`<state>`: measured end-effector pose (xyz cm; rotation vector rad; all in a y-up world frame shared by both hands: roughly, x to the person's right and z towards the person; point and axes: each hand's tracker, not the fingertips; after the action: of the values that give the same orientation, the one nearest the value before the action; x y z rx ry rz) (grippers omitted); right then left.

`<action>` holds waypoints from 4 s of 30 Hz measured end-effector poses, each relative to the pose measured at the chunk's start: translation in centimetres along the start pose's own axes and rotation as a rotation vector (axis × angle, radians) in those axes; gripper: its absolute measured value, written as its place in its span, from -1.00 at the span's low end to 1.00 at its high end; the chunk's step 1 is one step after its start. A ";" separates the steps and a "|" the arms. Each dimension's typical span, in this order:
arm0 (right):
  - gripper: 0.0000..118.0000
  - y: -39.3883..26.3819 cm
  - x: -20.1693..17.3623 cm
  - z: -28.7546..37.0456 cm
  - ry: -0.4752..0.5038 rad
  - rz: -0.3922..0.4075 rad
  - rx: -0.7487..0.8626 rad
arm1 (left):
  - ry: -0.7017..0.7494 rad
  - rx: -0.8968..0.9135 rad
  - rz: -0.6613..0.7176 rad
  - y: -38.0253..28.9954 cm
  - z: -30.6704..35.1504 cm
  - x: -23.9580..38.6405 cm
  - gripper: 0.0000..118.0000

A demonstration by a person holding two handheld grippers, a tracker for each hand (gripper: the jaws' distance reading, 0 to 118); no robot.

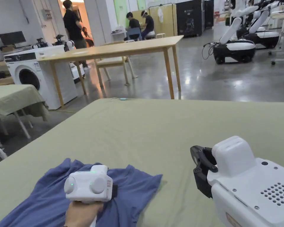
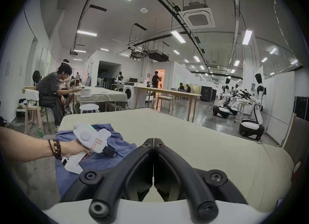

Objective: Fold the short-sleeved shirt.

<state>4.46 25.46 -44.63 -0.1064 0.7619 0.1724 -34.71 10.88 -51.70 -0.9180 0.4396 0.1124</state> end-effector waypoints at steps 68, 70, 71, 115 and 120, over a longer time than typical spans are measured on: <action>-0.93 3.1 9.2 30.2 -0.327 -0.160 0.141 | -0.562 0.396 -0.144 -1.7 24.1 9.4 -1.00; -0.93 3.1 8.8 30.5 -0.331 -0.151 0.151 | -0.429 0.416 -0.184 -1.7 22.9 8.1 -1.00; -0.93 3.2 8.7 30.6 -0.328 -0.150 0.150 | -0.399 0.388 -0.193 -1.6 21.9 7.5 -1.00; 0.72 -18.0 28.2 24.7 -0.516 -0.352 -0.725 | -0.387 0.236 -0.173 -5.0 12.0 11.9 -0.96; 0.63 -21.9 29.6 22.1 -0.450 -0.361 -0.828 | -0.392 0.226 -0.190 -5.0 12.4 12.7 -0.96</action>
<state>44.70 10.97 -48.55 -0.9534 0.1738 0.1501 -17.89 16.42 -46.70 -0.6891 -0.0012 0.0652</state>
